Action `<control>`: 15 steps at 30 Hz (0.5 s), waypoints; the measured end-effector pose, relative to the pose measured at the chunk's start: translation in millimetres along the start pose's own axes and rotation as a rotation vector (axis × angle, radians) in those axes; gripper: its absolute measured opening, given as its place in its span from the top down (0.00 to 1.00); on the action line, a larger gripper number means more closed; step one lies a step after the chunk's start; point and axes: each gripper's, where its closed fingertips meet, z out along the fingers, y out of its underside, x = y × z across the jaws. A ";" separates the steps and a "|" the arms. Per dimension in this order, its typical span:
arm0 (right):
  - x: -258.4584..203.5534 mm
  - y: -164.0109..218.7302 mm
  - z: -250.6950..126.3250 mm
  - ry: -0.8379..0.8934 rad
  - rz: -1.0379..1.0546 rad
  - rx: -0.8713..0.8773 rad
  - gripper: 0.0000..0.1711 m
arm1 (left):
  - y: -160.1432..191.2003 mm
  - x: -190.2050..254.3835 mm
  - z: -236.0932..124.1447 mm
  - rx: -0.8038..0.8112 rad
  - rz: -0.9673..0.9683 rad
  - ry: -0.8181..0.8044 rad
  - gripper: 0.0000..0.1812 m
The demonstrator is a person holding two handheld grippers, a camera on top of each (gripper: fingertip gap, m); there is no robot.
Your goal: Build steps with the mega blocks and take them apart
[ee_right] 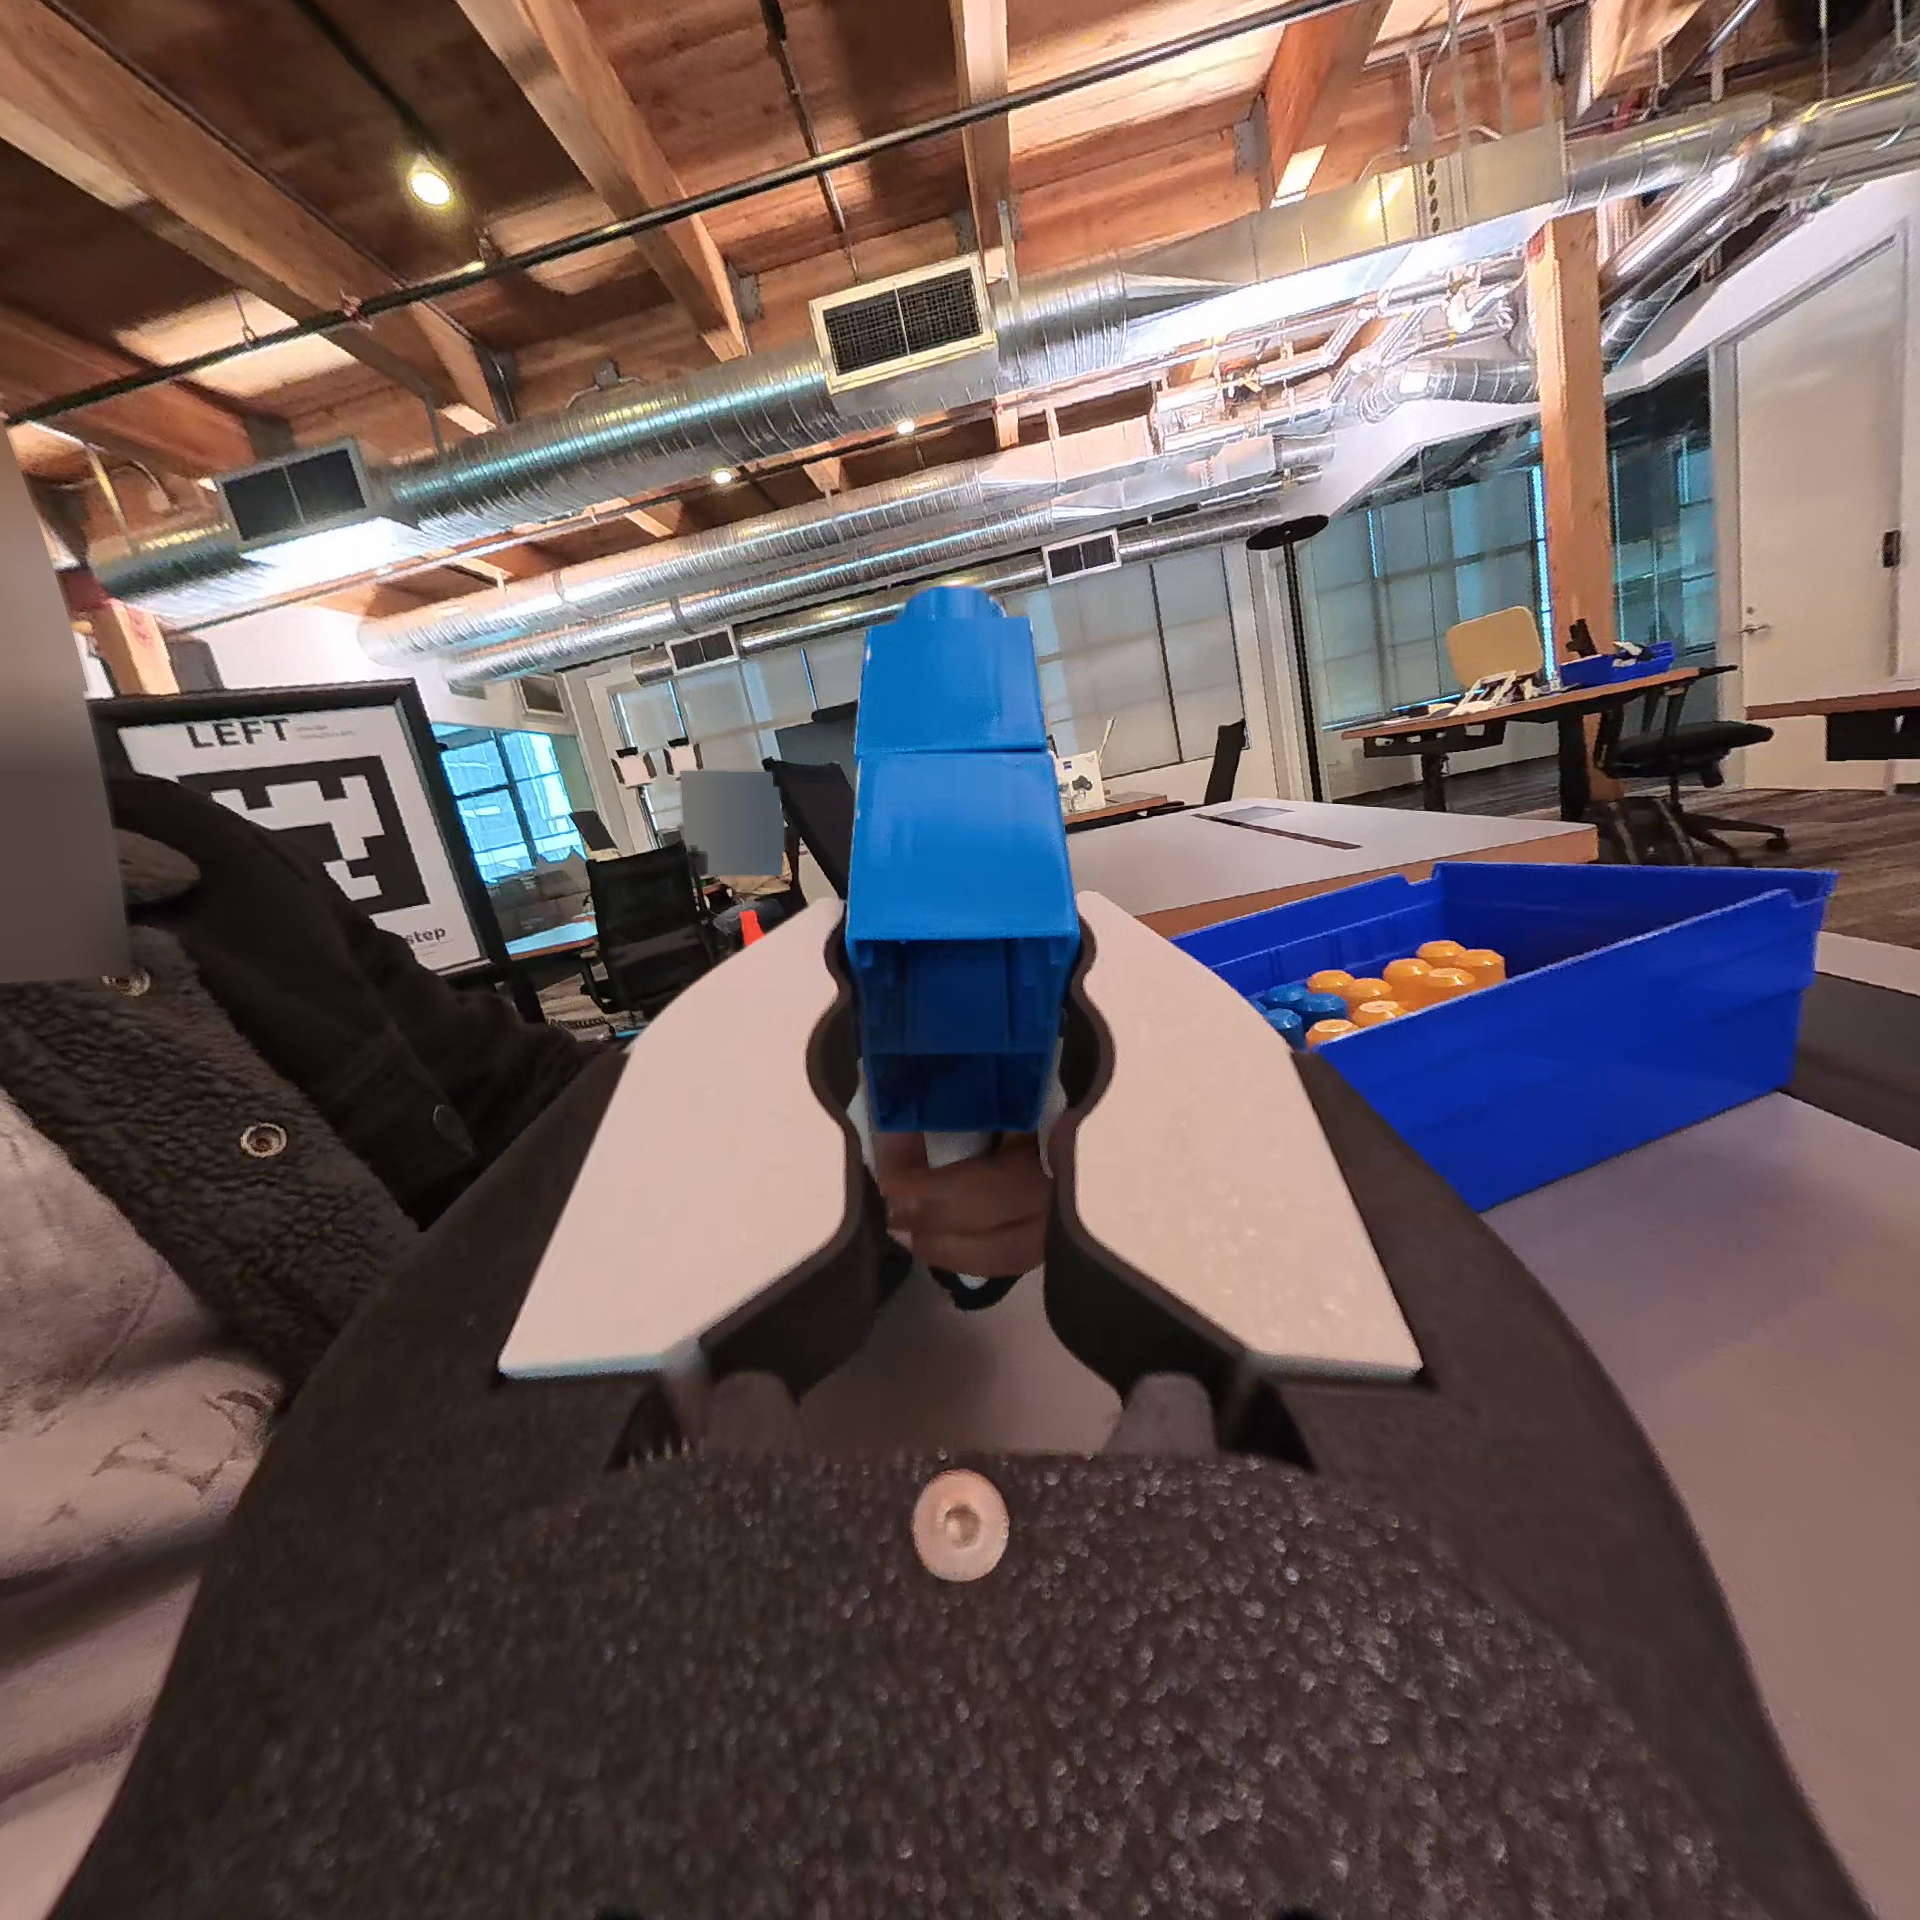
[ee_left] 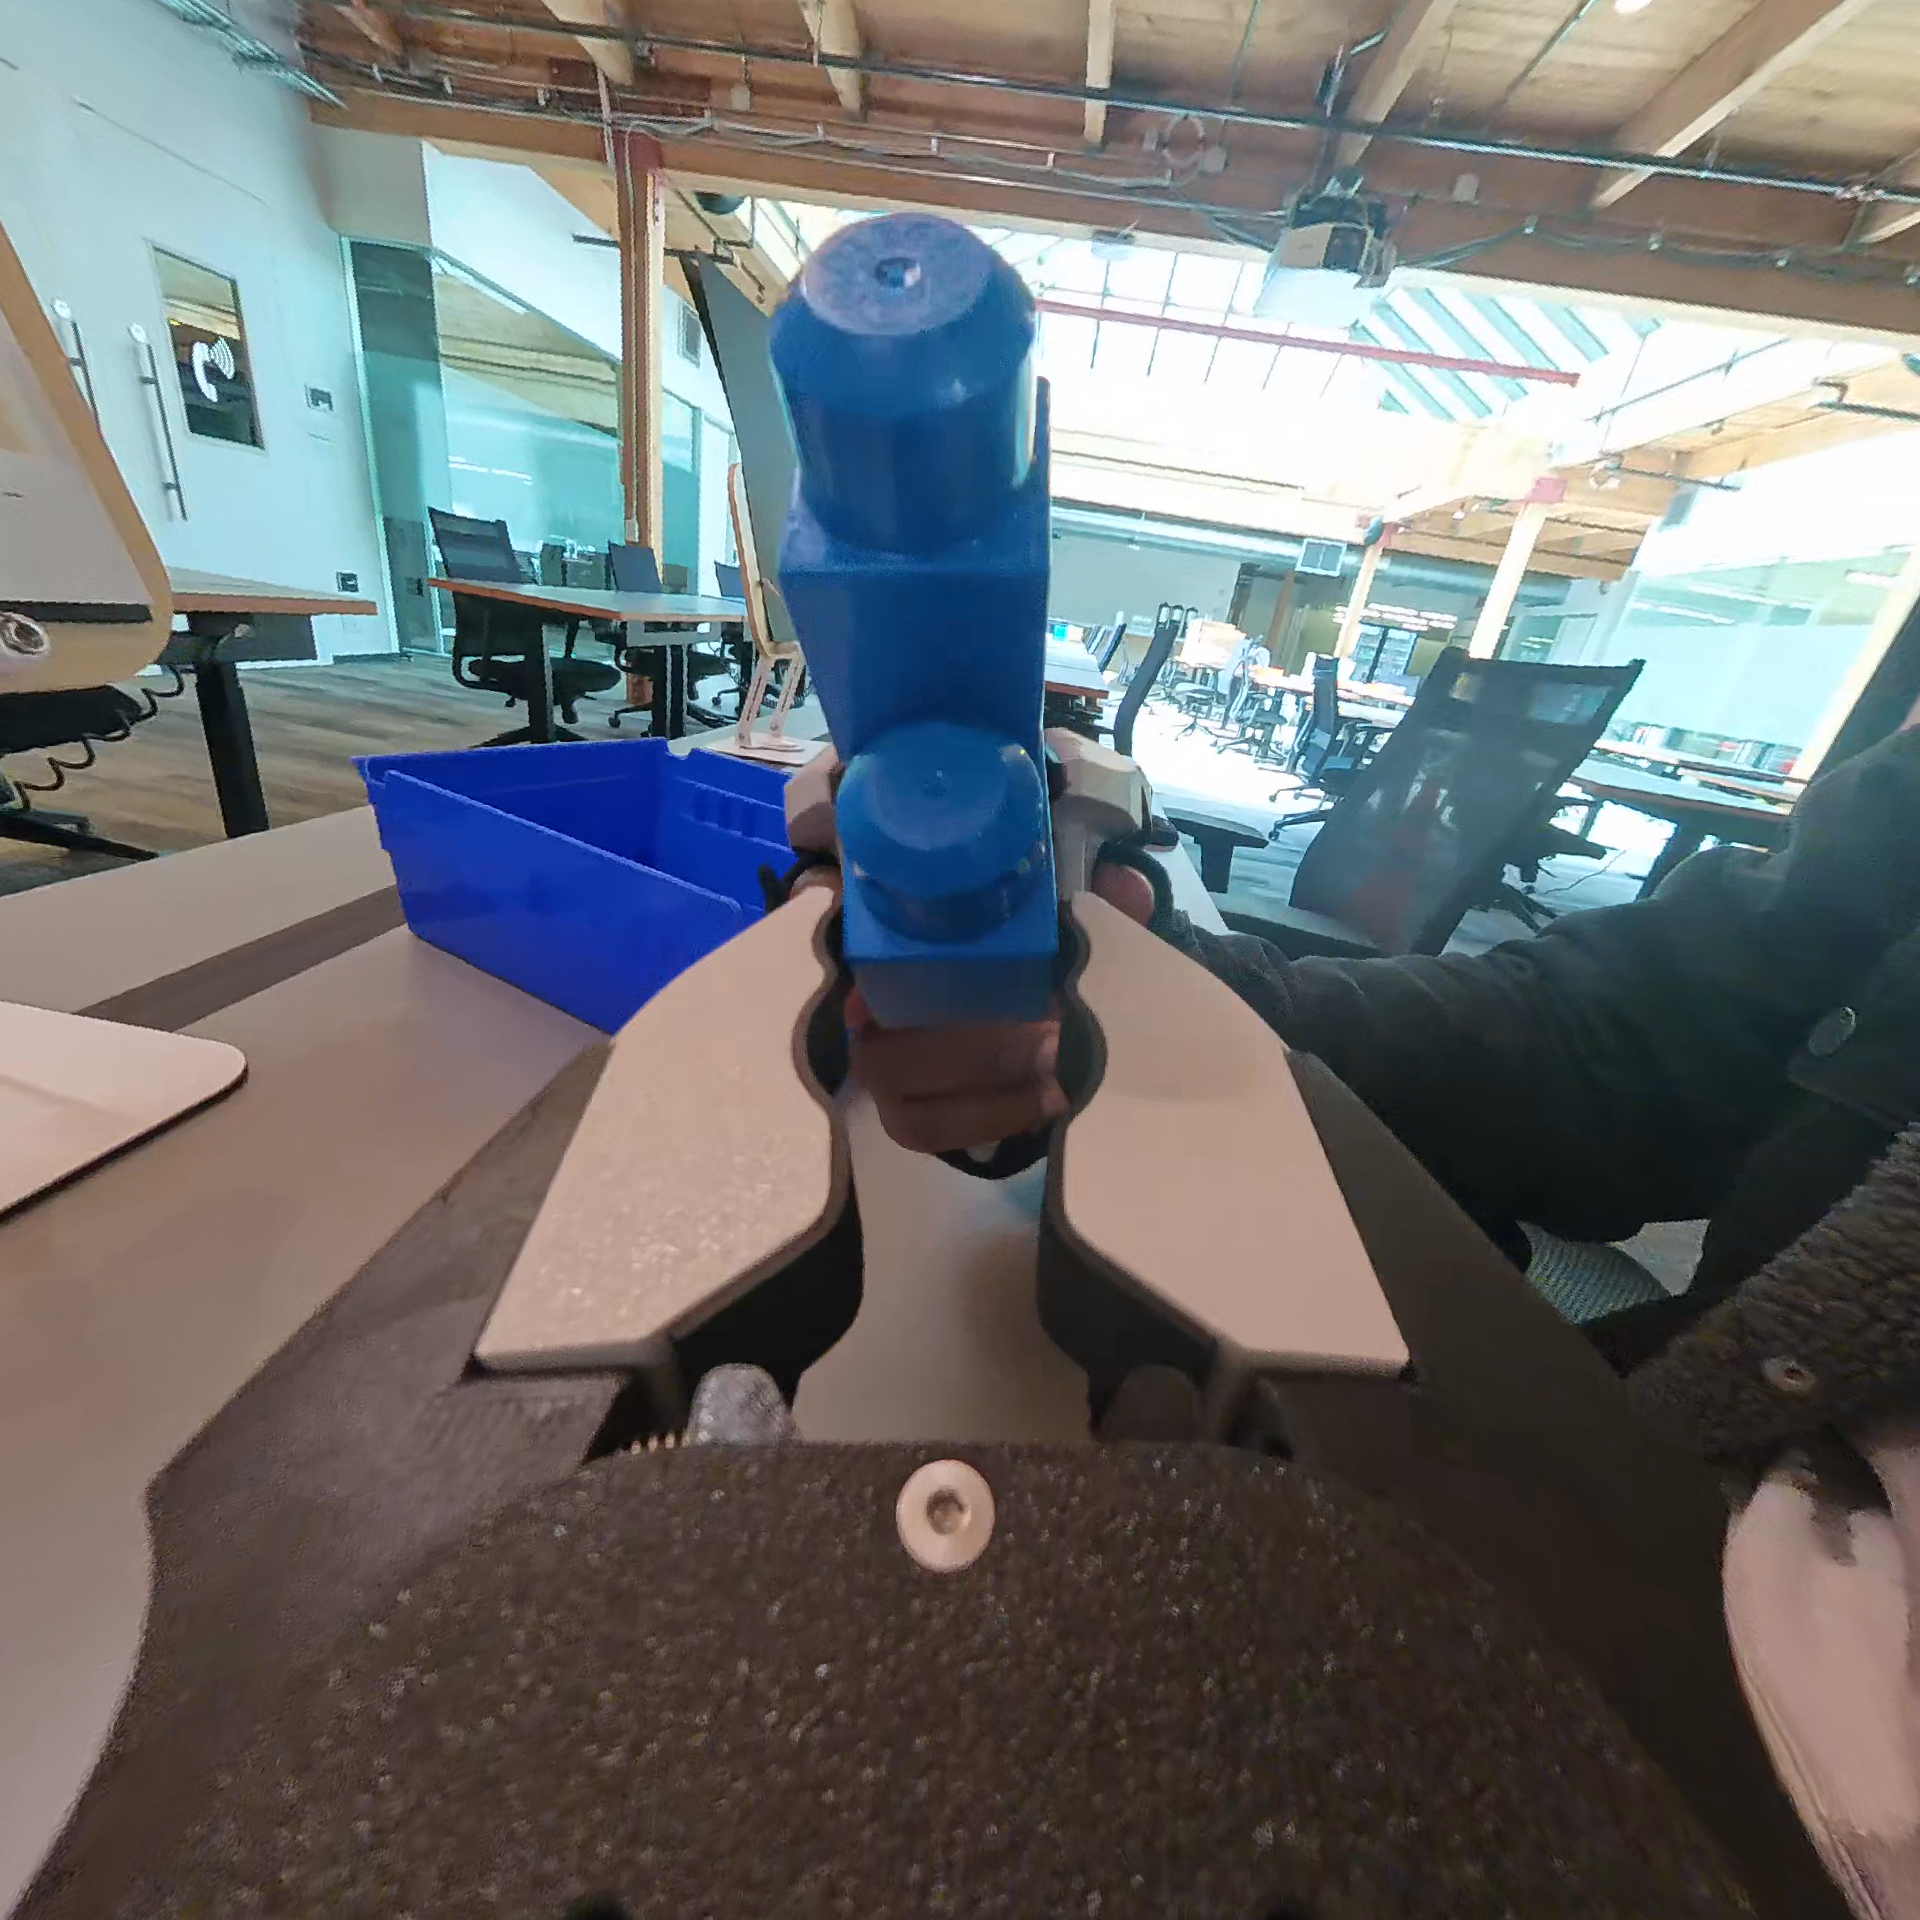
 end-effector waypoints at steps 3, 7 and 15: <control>4.9 8.2 0.2 0.033 -0.015 -0.083 0.79 | 0.2 -3.4 -4.8 -0.029 -0.009 0.008 0.80; 12.4 16.1 -5.8 0.106 -0.114 -0.250 0.77 | 4.4 -8.6 -12.3 -0.100 0.044 -0.004 0.80; 13.9 6.4 -23.3 0.231 -0.346 -0.507 0.76 | 44.7 -17.8 -15.9 -0.366 0.213 -0.049 0.80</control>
